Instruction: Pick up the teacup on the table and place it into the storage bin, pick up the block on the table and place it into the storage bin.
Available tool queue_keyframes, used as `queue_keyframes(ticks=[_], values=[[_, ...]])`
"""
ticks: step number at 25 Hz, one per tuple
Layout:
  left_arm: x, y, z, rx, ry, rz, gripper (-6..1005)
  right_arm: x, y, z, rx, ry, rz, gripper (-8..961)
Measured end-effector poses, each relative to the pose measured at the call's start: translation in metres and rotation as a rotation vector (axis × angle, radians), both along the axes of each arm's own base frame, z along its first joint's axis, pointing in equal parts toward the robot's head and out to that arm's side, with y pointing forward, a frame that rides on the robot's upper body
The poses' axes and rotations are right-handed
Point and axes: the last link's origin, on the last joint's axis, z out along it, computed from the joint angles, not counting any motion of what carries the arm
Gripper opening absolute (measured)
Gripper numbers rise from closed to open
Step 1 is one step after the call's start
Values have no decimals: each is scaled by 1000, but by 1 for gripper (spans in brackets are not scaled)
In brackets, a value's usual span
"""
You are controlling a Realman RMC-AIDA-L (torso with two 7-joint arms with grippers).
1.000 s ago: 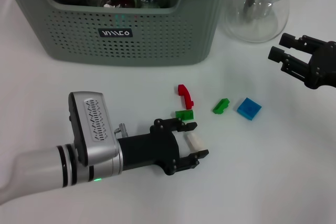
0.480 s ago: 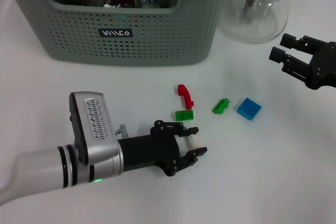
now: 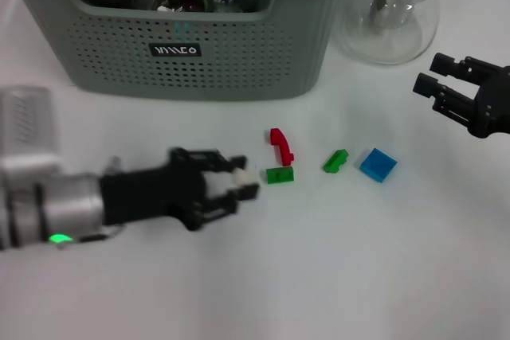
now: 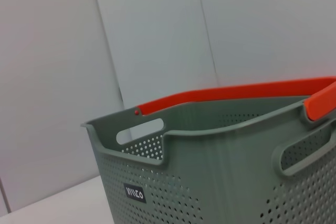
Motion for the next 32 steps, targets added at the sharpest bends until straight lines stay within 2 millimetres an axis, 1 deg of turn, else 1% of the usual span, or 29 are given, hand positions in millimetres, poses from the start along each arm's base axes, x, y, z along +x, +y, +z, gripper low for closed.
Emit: queue_keyframes(ticks=[2, 4, 5, 6, 7, 8, 9, 10, 13, 15, 17, 19, 21, 23, 28, 32], values=[[5, 3, 30, -18, -53, -5, 407, 0, 0, 0, 1, -1, 2, 504], [16, 8, 62, -37, -105, -18, 409, -2, 2, -1, 2, 0, 6, 504], [24, 13, 80, -49, -134, -26, 409, -3, 2, -1, 1, 0, 9, 504], [29, 16, 90, -60, -150, -26, 410, -3, 3, -1, 2, 0, 11, 504], [40, 24, 109, -69, -174, -33, 411, -4, 3, -1, 1, 1, 12, 504], [49, 32, 120, -74, -193, -27, 411, -5, 4, -1, 1, 1, 13, 504], [59, 43, 134, -68, -210, -18, 412, -5, 4, -1, 1, 2, 15, 504], [65, 49, 142, -61, -217, -14, 413, -6, 4, -2, 0, 2, 16, 504], [92, 89, 173, -9, -220, 62, 415, -7, 5, -3, 0, 3, 20, 504], [101, 110, 183, 30, -199, 116, 416, -8, 5, -3, 0, 3, 22, 504], [109, 142, 193, 91, -129, 210, 417, -8, 6, -3, 0, 3, 25, 504], [111, 158, 193, 114, -56, 269, 418, -9, 6, -3, 0, 2, 27, 504], [111, 171, 185, 122, 47, 327, 420, -10, 7, -4, 0, 2, 30, 504], [108, 179, 174, 131, 146, 374, 421, -11, 7, -4, 0, 3, 32, 504], [103, 188, 148, 147, 302, 457, 424, -14, 10, -4, 2, 3, 42, 505], [100, 194, 134, 181, 387, 527, 427, -15, 11, -4, 2, 3, 46, 505]])
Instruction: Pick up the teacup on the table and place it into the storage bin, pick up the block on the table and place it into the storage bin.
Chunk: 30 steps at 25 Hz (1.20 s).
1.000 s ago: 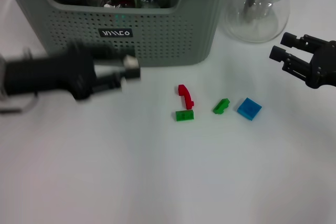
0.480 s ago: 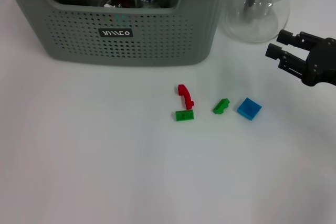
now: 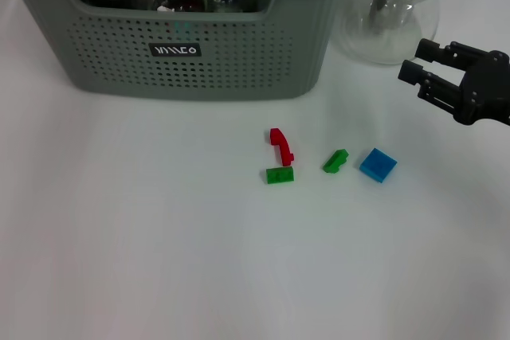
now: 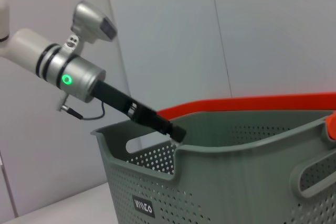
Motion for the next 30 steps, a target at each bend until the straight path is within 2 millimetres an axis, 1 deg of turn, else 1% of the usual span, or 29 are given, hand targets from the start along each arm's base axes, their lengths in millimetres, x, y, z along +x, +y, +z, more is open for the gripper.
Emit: queue_keyframes(ticks=[3, 7, 10, 11, 12, 13, 14, 15, 16, 17, 18, 20, 21, 22, 24, 27, 30], values=[[2, 0, -8, -6, 10, 2, 429, 0, 0, 0, 0, -1, -1, 505], [6, -4, -9, -10, -20, -8, 511, 1, 1, 0, 2, -5, -7, 505], [7, -12, 1, 10, -87, -26, 573, 1, 1, -1, 1, -6, -8, 505], [8, -19, 9, 27, -149, -49, 593, 1, 1, -1, 0, -5, -8, 505], [8, -19, 9, 27, -149, -49, 614, 1, 1, -1, 0, -5, -8, 505], [8, -23, 14, 38, -188, -66, 634, 1, 1, -1, -1, -5, -9, 505], [7, -37, 27, 59, -287, -125, 655, 1, 1, -1, -2, -4, -10, 505], [4, -52, 37, 67, -371, -193, 654, 1, 1, -1, -3, -3, -11, 505], [-3, -75, 48, 74, -461, -288, 653, 1, 1, -1, -3, -2, -13, 505], [-7, -90, 52, 71, -508, -360, 652, 2, 1, -1, -4, 0, -15, 505], [-9, -93, 53, 73, -514, -372, 651, 2, 0, 0, -5, 0, -18, 505], [-22, -122, 49, 55, -549, -478, 648, 3, 0, 0, -8, 3, -25, 505], [-22, -122, 49, 55, -549, -478, 647, 4, 0, 1, -10, 4, -30, 505], [-42, -148, 34, 39, -530, -530, 645, 4, 0, 2, -12, 7, -37, 505], [-54, -162, 20, 25, -500, -550, 642, 5, 1, 3, -20, 15, -50, 505], [-70, -183, -11, -21, -437, -602, 636, 4, 4, 7, -36, 28, -67, 504], [-83, -200, -56, -126, -410, -629, 629, 3, 6, 10, -50, 39, -74, 504]])
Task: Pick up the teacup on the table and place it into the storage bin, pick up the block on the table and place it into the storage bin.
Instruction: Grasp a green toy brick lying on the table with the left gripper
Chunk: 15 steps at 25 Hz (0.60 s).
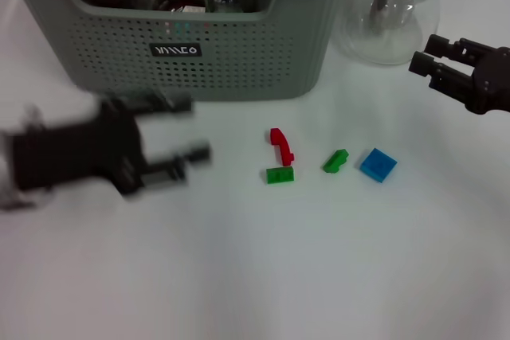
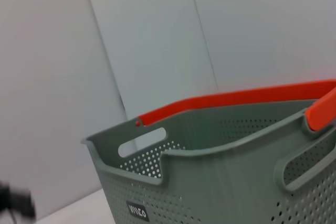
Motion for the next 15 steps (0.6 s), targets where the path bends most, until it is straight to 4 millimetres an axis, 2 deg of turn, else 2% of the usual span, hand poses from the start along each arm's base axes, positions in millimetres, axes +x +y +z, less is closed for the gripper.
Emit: queue_keyframes(ticks=[3, 4, 5, 9, 15], values=[[-5, 0, -28, -49, 11, 13, 623, 0, 1, 2, -6, 0, -4, 504], [-5, 0, -28, -49, 11, 13, 621, 0, 1, 2, -6, 0, -4, 504], [-9, 8, -52, -47, 43, 33, 619, 0, 1, 2, -6, -2, -5, 504], [-9, 17, -79, -19, 108, 29, 611, 0, 1, 0, -12, -6, -6, 504], [-8, 29, -108, 23, 198, 9, 598, 1, 0, -1, -12, -3, -9, 504]])
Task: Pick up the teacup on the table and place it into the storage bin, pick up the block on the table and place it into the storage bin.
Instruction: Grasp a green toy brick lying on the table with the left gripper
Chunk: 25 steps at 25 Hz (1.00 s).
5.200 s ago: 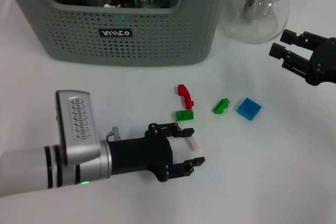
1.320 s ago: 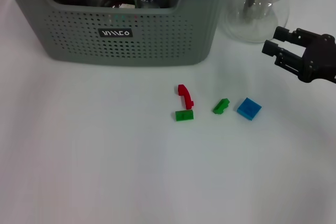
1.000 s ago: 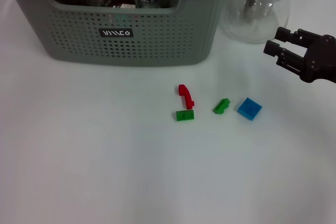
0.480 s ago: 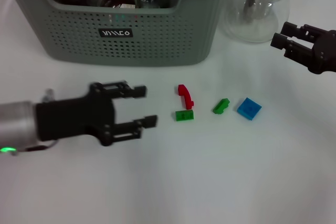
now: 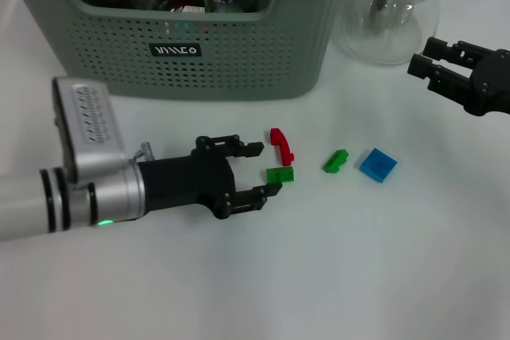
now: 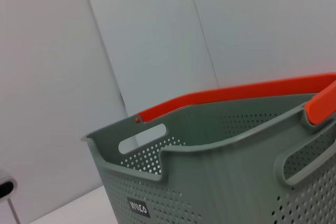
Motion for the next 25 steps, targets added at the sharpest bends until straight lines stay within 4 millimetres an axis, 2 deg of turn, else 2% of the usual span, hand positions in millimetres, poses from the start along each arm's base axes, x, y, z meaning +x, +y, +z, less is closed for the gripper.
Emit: queue_keyframes(ticks=[9, 14, 25], values=[[0, 5, -17, 66, 39, -1, 579, 1, -1, 0, 6, 0, -3, 505], [0, 6, -25, 67, 71, 2, 435, 1, -1, 0, 5, 1, -4, 504], [-1, 7, -27, 82, 91, -11, 410, 4, -2, -1, 7, -2, -17, 505]])
